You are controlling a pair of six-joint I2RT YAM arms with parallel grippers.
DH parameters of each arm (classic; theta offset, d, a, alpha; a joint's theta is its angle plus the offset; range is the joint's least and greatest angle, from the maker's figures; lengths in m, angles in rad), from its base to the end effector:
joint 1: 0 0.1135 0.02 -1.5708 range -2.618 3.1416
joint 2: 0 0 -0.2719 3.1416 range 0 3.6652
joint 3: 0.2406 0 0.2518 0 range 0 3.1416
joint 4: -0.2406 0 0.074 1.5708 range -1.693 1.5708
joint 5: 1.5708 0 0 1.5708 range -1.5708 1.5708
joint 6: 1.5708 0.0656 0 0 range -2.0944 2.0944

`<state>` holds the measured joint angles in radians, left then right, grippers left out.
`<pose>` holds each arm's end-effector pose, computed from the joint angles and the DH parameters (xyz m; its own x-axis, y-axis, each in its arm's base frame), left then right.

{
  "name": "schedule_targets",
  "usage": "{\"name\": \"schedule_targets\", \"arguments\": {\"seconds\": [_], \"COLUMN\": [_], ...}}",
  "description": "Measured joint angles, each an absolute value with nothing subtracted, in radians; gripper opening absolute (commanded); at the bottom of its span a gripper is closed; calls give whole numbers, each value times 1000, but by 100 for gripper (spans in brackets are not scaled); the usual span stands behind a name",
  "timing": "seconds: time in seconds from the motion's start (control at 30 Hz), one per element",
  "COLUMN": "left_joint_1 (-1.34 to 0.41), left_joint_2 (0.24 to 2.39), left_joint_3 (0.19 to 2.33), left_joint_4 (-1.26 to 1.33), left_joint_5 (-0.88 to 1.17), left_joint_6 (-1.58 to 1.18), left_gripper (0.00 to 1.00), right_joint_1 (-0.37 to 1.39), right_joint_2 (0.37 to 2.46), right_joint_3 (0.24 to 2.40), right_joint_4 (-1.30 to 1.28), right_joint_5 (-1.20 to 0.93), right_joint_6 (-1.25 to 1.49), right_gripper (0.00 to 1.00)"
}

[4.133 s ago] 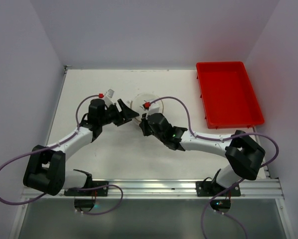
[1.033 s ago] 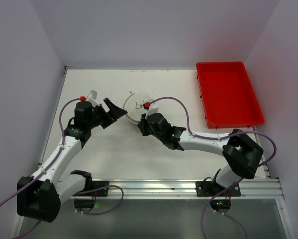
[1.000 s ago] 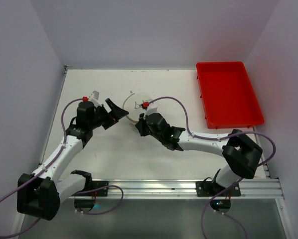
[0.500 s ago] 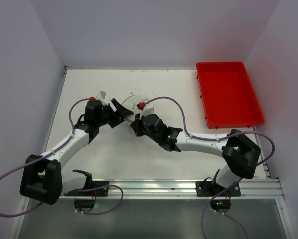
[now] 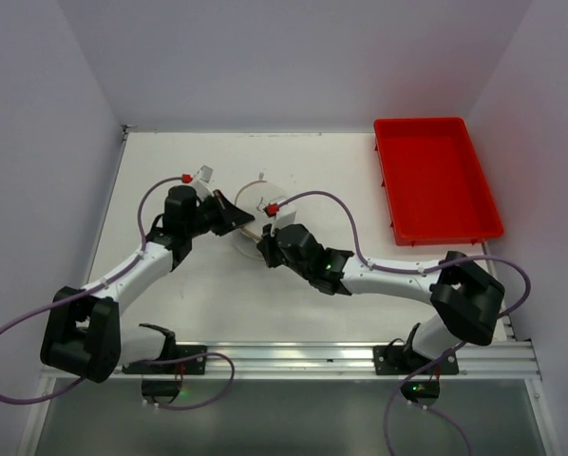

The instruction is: Unzip the laundry bag and remove the bra

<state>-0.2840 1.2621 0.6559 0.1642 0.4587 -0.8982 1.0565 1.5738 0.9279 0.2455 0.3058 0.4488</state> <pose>0.2727 -0.1099 0.2257 -0.7529 -0.5109 -0.4150 0.0747 0.5601 -0.8250 0.2031 0.3194 0.2329 -0.4738 0.0025 -0.8806 -0.5419 0.7874 0.2938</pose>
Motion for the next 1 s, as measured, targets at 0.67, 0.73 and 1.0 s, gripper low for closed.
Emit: {"name": "schedule_targets", "arguments": {"seconds": [0.67, 0.73, 1.0], "left_joint_1": [-270, -258, -247], "left_joint_2": [1419, 1439, 1333], "left_joint_3": [874, 894, 853], "left_joint_4": [72, 71, 9], "left_joint_5": [629, 633, 524], "left_joint_6": [-686, -677, -686], "left_gripper": [59, 70, 91], "right_joint_1": [1044, 1044, 1043], "right_joint_2": [1370, 1389, 1513], "right_joint_3": [836, 837, 914], "right_joint_4": [59, 59, 64], "right_joint_5": [401, 401, 407], "right_joint_6": [321, 326, 359], "right_gripper": [0, 0, 0]}}
